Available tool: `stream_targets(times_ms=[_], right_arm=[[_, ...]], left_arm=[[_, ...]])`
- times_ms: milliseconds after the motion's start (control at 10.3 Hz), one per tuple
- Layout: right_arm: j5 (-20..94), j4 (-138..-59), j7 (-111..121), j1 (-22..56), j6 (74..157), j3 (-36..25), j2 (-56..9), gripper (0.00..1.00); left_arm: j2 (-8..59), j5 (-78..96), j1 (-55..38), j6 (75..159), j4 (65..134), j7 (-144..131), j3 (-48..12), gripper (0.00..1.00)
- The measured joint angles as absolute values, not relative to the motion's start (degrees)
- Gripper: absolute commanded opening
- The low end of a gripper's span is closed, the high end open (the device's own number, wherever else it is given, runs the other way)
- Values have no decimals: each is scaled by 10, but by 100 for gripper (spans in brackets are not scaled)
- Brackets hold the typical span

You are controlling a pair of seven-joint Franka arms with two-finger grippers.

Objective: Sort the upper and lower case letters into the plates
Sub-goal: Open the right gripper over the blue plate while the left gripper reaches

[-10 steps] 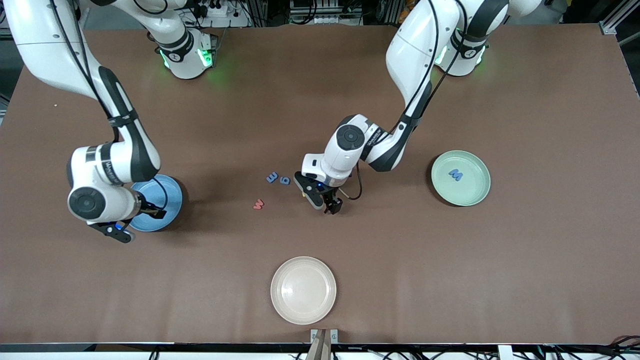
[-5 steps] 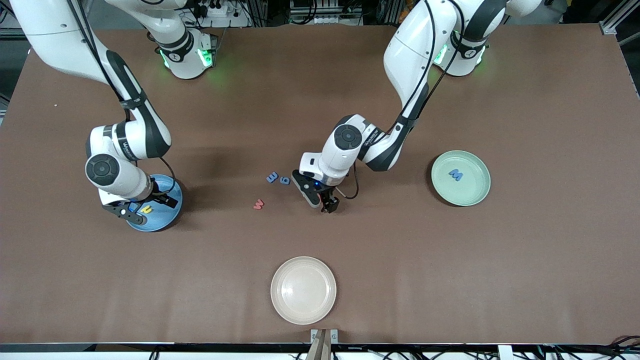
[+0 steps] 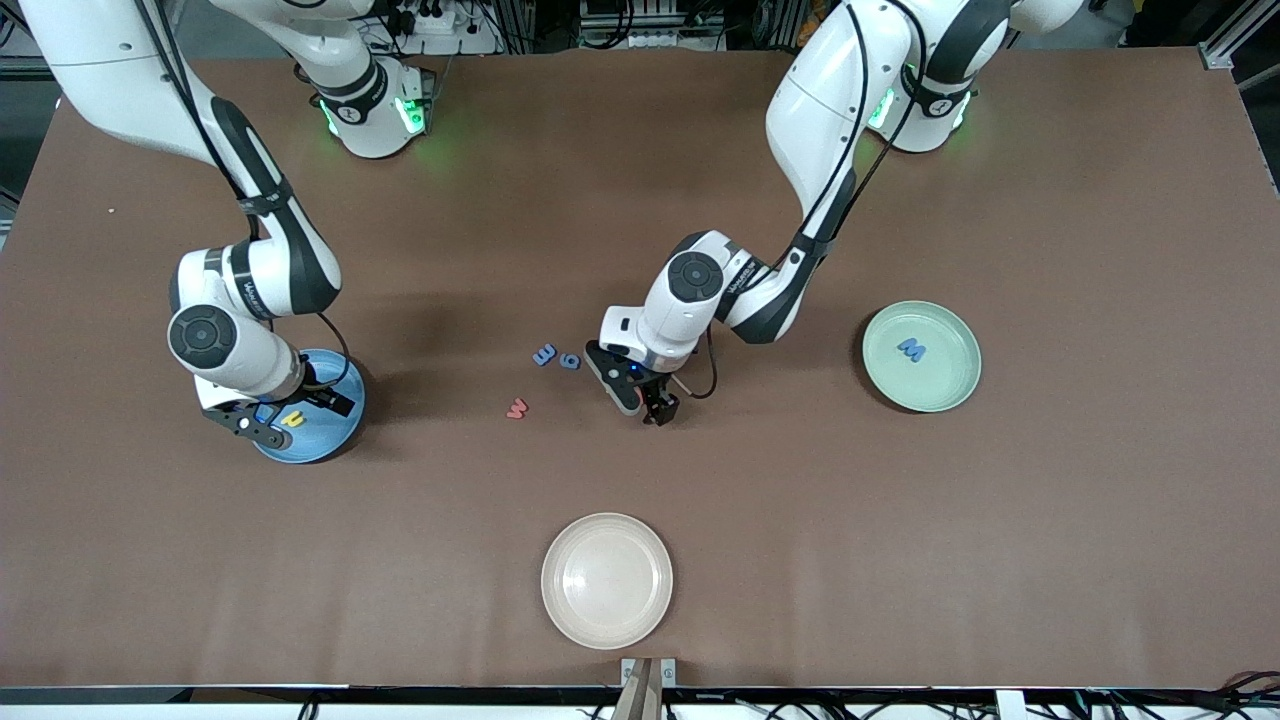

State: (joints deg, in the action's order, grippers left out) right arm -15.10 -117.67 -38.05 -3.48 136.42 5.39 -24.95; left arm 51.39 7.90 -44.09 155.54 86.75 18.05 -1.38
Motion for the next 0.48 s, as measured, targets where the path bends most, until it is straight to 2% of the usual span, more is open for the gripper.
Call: stream_targets(times_ms=[483], right_arm=[[-151, -1177, -381, -35, 1365, 54, -249, 100]], left_arm=[[517, 79, -441, 1556, 866, 180, -14, 100]])
